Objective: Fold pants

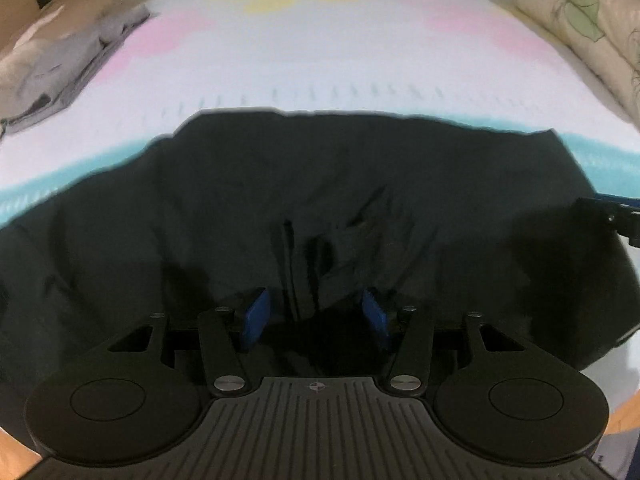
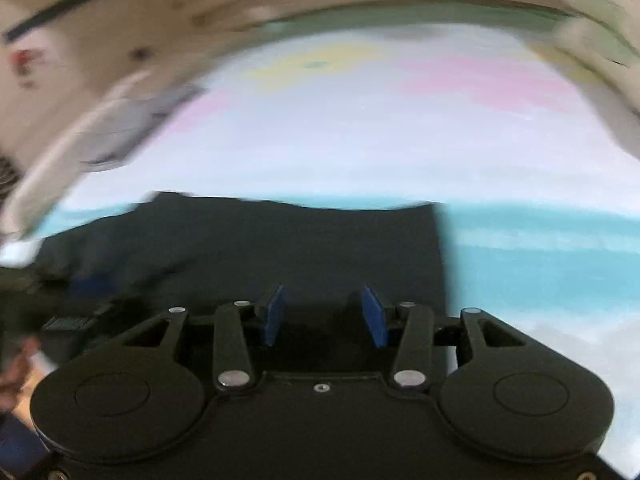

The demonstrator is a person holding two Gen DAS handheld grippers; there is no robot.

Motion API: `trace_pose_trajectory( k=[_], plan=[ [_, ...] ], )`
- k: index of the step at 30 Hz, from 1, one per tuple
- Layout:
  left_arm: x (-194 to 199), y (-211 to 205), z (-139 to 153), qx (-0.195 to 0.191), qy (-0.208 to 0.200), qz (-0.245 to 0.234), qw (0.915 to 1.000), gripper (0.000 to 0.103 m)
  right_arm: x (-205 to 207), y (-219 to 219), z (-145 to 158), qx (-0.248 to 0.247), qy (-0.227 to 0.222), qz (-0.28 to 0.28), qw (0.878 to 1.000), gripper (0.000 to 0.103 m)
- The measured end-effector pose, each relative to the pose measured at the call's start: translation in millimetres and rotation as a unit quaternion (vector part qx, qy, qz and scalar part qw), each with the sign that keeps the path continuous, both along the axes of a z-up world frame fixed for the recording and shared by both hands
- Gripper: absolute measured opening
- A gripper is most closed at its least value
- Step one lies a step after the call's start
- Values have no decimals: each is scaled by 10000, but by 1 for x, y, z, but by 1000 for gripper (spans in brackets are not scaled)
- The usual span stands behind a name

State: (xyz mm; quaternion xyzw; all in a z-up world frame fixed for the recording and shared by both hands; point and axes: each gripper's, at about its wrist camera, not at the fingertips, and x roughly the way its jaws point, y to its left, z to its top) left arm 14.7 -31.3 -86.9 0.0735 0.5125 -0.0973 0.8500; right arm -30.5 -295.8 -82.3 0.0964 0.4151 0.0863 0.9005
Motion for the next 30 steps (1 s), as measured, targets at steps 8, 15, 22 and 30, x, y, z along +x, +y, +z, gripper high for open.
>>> trace_pose_trajectory(
  k=[8,15,22,30],
  plan=[
    [-16,15,24,-198,-311,211,9991,51,-7,7,-7,-994,181,-90,9948,52],
    [-31,64,62,-37,-1238,945,9878,63,-14,43,37,-673,-784,399,9938,53],
    [-51,111,58,67,-1134,1567,9811,63,-14,103,33,-476,-591,1317,9884,53],
    [-67,154,53,-31,-1234,2170,9683,63,-3,153,13,-671,-444,1947,9776,57]
  ],
)
